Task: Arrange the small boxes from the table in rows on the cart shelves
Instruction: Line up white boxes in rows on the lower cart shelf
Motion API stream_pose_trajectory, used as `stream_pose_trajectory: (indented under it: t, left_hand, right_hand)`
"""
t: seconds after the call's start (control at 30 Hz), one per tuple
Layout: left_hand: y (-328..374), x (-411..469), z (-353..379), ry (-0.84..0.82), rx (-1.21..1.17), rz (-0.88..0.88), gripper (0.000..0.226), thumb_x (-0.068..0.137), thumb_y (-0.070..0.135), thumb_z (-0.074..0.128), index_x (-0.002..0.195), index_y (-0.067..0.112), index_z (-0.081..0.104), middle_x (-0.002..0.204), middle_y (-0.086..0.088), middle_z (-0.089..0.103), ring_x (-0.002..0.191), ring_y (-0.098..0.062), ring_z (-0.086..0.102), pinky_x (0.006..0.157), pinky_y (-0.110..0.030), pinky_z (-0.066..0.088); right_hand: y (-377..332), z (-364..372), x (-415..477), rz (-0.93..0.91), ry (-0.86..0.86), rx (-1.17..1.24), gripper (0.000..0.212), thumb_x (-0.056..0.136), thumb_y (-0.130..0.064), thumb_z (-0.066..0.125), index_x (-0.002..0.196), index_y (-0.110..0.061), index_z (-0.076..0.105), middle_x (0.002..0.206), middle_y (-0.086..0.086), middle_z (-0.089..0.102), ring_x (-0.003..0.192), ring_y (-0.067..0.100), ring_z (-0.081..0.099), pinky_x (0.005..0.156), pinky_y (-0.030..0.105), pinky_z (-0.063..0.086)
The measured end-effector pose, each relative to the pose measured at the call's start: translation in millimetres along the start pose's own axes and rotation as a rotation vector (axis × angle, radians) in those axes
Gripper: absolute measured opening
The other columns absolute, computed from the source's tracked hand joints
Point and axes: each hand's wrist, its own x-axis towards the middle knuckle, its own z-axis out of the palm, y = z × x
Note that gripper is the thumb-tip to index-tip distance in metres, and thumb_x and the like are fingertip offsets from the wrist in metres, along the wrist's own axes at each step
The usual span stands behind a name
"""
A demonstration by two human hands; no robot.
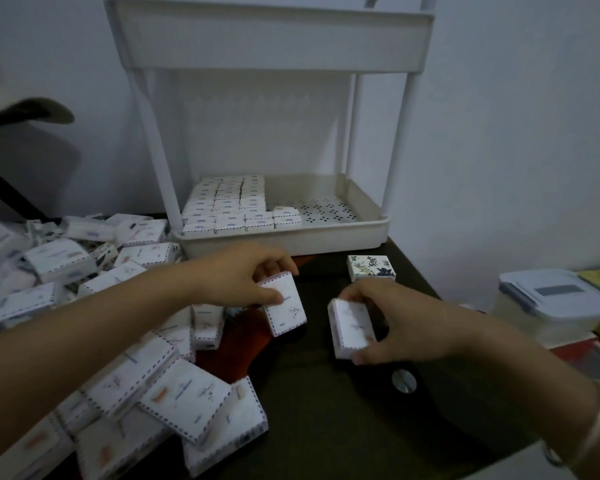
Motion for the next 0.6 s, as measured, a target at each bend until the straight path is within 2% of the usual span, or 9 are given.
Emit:
stream_pose_trajectory:
  t: [0.1, 0.17, 0.27, 0.33, 0.4, 0.5, 0.6]
  left_hand:
    - [-4.7, -1.0, -2.4, -0.023, 0.008, -0.012, 0.040, 0.087, 0.029, 0.069, 0.122, 0.042, 0.055, 0.107, 0.019, 0.056, 0.095, 0.001, 0.056, 0.079, -0.015, 0.049]
    - [-9.5, -0.5, -3.5, -0.055, -0.011, -0.026, 0.041, 0.088, 0.027, 0.068, 0.122, 0.044, 0.055, 0.111, 0.019, 0.056, 0.099, 0.001, 0.056, 0.081, -0.018, 0.051]
    - [-15.2, 1.9, -6.3, -0.114, -0.070, -0.056, 0.041, 0.090, 0.025, 0.065, 0.123, 0.046, 0.053, 0.115, 0.018, 0.054, 0.104, 0.000, 0.055, 0.081, -0.020, 0.052]
    - [-17.7, 4.9, -9.0, -0.137, -0.070, -0.063, 0.041, 0.091, 0.024, 0.064, 0.125, 0.045, 0.052, 0.116, 0.019, 0.051, 0.104, 0.001, 0.053, 0.078, -0.019, 0.051]
    - [-19.9, 9.3, -11.2, -0.140, -0.064, -0.068, 0.042, 0.091, 0.023, 0.064, 0.126, 0.043, 0.052, 0.115, 0.020, 0.051, 0.103, 0.001, 0.053, 0.074, -0.016, 0.050]
    - [-25.1, 18.6, -14.5, -0.128, -0.068, -0.079, 0.043, 0.089, 0.021, 0.066, 0.125, 0.040, 0.053, 0.116, 0.015, 0.054, 0.102, 0.000, 0.056, 0.075, -0.016, 0.052]
    - [-29.5, 27.6, -18.3, -0.134, -0.060, -0.086, 0.047, 0.086, 0.017, 0.067, 0.125, 0.038, 0.053, 0.118, 0.013, 0.055, 0.104, -0.002, 0.056, 0.083, -0.020, 0.054]
  right_hand:
    - [-1.3, -0.6, 14.7, -0.021, 0.187, 0.180, 0.072, 0.078, -0.043, 0.074, 0.138, -0.038, 0.033, 0.128, -0.020, 0.043, 0.117, 0.001, 0.045, 0.089, 0.020, 0.047]
    - [-3.5, -3.7, 25.2, -0.032, 0.276, 0.416, 0.067, 0.083, -0.036, 0.070, 0.138, -0.041, 0.032, 0.127, -0.017, 0.047, 0.113, 0.004, 0.052, 0.088, 0.023, 0.050]
    - [-6.8, -10.0, 40.7, -0.046, 0.334, 0.925, 0.047, 0.094, -0.020, 0.056, 0.135, -0.038, 0.042, 0.128, -0.002, 0.053, 0.099, 0.019, 0.068, 0.080, 0.033, 0.058]
    - [-6.8, -14.6, 53.1, -0.062, 0.281, 1.348, 0.040, 0.097, -0.013, 0.045, 0.133, -0.029, 0.049, 0.127, 0.010, 0.056, 0.096, 0.029, 0.070, 0.070, 0.033, 0.058]
    - [-3.9, -19.4, 65.4, -0.081, 0.258, 1.631, 0.039, 0.094, -0.010, 0.041, 0.130, -0.017, 0.052, 0.129, 0.019, 0.057, 0.100, 0.034, 0.068, 0.068, 0.031, 0.058]
    - [-0.2, -33.2, 86.0, -0.099, 0.280, 1.843, 0.043, 0.081, -0.010, 0.052, 0.123, -0.003, 0.054, 0.124, 0.024, 0.060, 0.107, 0.036, 0.065, 0.084, 0.033, 0.058]
    - [0.6, -51.1, 112.5, -0.131, 0.338, 1.771, 0.025, 0.082, -0.008, 0.063, 0.107, -0.003, 0.060, 0.106, 0.017, 0.067, 0.099, 0.028, 0.067, 0.084, 0.028, 0.058]
